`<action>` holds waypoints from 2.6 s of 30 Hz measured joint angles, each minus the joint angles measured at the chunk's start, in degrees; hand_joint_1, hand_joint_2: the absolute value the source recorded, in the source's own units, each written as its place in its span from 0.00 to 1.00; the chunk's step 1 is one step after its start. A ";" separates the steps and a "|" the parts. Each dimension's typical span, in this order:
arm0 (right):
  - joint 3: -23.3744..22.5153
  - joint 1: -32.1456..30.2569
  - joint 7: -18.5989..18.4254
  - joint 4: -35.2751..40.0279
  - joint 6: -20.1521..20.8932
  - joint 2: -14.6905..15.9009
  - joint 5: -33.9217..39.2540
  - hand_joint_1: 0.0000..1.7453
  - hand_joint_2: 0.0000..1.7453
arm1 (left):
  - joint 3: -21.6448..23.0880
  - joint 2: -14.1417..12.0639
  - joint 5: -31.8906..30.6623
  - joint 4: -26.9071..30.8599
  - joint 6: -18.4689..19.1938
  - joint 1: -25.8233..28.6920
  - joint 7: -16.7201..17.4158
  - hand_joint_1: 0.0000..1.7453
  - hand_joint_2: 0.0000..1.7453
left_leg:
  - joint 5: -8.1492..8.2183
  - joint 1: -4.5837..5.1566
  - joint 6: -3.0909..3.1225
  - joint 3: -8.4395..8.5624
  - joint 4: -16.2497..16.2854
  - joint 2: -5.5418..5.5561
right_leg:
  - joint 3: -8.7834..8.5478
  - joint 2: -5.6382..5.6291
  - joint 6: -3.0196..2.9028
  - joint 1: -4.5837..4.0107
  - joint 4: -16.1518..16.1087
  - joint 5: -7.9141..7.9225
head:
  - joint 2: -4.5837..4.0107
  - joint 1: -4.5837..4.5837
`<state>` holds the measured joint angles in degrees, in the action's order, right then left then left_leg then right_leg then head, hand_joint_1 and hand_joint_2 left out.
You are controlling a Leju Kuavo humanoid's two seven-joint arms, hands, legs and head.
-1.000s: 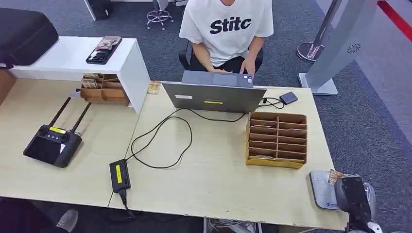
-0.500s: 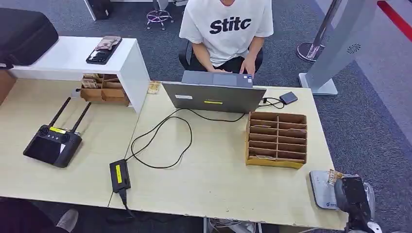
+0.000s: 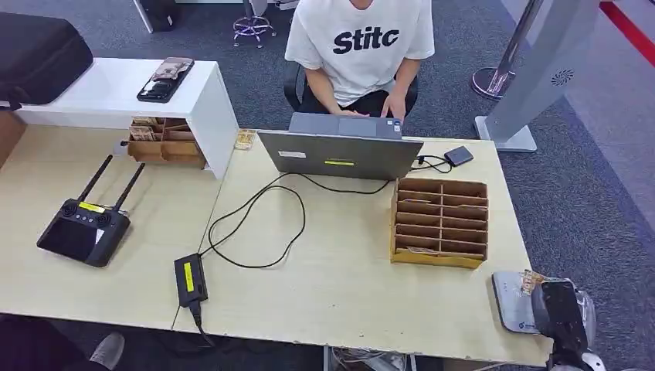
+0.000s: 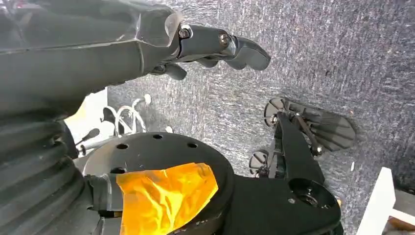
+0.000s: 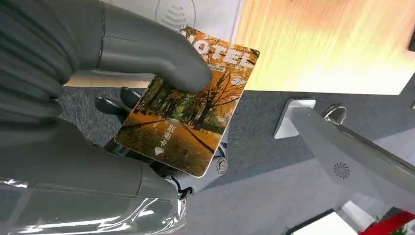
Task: Pass the card to the sensor for recognition and then transmit it.
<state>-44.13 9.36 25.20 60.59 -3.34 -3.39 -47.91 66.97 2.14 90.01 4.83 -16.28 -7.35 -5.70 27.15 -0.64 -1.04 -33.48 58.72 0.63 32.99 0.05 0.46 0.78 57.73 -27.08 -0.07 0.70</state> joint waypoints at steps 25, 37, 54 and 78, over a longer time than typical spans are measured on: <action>23.22 7.69 -7.69 32.55 -0.79 -0.09 -11.21 1.00 1.00 | 0.55 -0.09 0.00 0.00 1.29 -0.03 0.11 0.00 1.00 | -0.05 0.01 -0.02 -0.01 0.00 -0.06 | 0.05 -0.03 -0.01 0.01 0.05 0.02 | 0.00 0.00; 33.82 14.37 -11.20 33.70 -0.52 1.27 -17.73 1.00 1.00 | 2.36 -0.28 0.00 0.00 1.86 -0.08 0.17 0.00 1.00 | -0.06 0.00 -0.02 -0.04 0.00 -0.10 | 0.05 -0.10 -0.04 0.00 0.06 0.05 | 0.00 0.00; 49.83 41.39 -19.58 2.83 1.81 5.09 -26.34 1.00 1.00 | 7.52 -0.85 0.00 0.00 3.23 -0.65 0.17 0.00 1.00 | -0.17 0.00 -0.05 -0.04 0.03 -0.02 | 0.09 -0.03 -0.06 0.00 0.11 0.13 | 0.00 0.00; 55.52 53.66 -24.00 -20.55 2.41 5.51 -33.94 1.00 1.00 | 9.14 -1.09 0.00 0.00 3.28 -0.78 0.63 0.00 1.00 | -0.19 0.00 -0.09 -0.07 0.04 -0.06 | 0.15 -0.08 -0.05 0.00 0.11 0.14 | 0.00 0.00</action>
<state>11.39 63.03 1.20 40.04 -0.94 2.12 -81.85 76.11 1.05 90.01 4.83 -13.01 -8.12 -5.07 26.96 -0.64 -1.13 -33.55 58.76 0.57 33.15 -0.04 0.41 0.78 57.84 -26.94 -0.07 0.70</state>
